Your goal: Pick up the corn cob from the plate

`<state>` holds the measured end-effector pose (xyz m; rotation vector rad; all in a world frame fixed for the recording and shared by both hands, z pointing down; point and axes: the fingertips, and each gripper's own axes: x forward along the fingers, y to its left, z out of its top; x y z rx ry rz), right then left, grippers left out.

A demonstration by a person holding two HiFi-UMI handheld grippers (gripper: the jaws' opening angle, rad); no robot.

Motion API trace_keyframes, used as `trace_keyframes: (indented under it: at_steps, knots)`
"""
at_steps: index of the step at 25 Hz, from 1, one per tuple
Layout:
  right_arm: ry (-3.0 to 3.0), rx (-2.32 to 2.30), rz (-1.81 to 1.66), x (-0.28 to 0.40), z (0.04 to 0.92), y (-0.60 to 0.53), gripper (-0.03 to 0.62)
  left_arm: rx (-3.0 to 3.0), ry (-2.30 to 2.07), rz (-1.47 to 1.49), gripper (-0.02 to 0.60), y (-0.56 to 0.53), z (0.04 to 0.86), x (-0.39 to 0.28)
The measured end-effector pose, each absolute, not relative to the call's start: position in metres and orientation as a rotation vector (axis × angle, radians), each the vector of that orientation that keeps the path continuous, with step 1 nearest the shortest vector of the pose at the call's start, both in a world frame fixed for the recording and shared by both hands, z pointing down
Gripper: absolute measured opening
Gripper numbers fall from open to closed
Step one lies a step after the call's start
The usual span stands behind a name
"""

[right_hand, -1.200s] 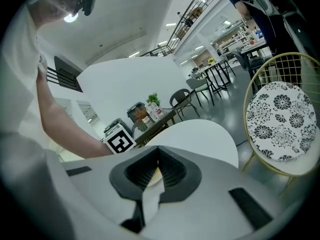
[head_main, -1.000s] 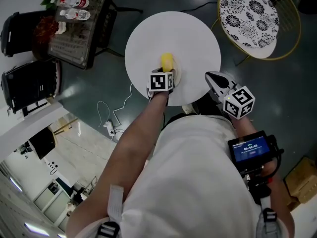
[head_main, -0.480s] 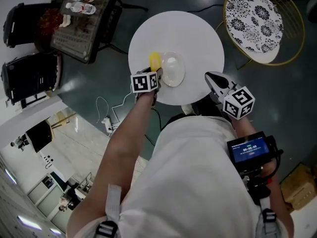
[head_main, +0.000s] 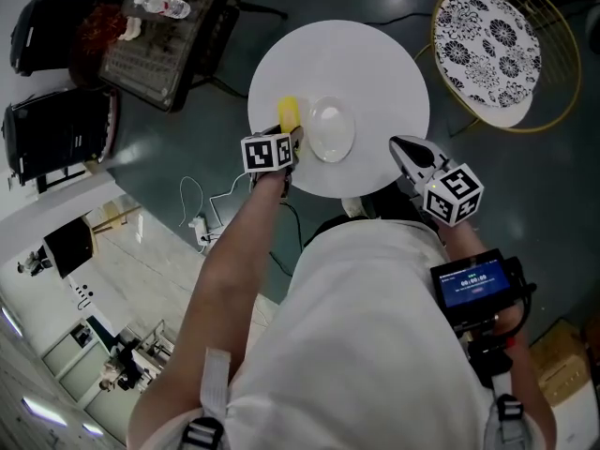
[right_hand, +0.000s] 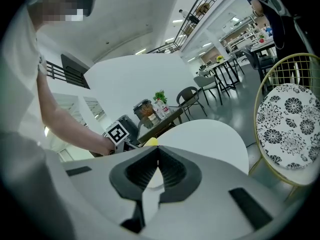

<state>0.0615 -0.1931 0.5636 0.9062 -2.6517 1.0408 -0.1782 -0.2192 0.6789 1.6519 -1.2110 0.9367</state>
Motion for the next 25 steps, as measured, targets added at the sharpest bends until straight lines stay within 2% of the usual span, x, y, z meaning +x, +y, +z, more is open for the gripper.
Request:
trace_keyframes:
  at_steps: [14, 21, 25]
  knots:
    - [-2.648, 0.808, 1.013, 0.043, 0.555, -0.195, 0.008, 1.67, -1.212, 0.941, 0.216, -0.22, 0.678, -0.207]
    - [-2.611, 0.78, 1.01, 0.042, 0.557, -0.193, 0.008, 1.758, -1.142, 1.111, 0.216, -0.235, 0.688, -0.224]
    - [-2.593, 0.772, 1.016, 0.04, 0.56, -0.195, 0.008, 1.931, -1.003, 1.337, 0.216, -0.248, 0.685, -0.218]
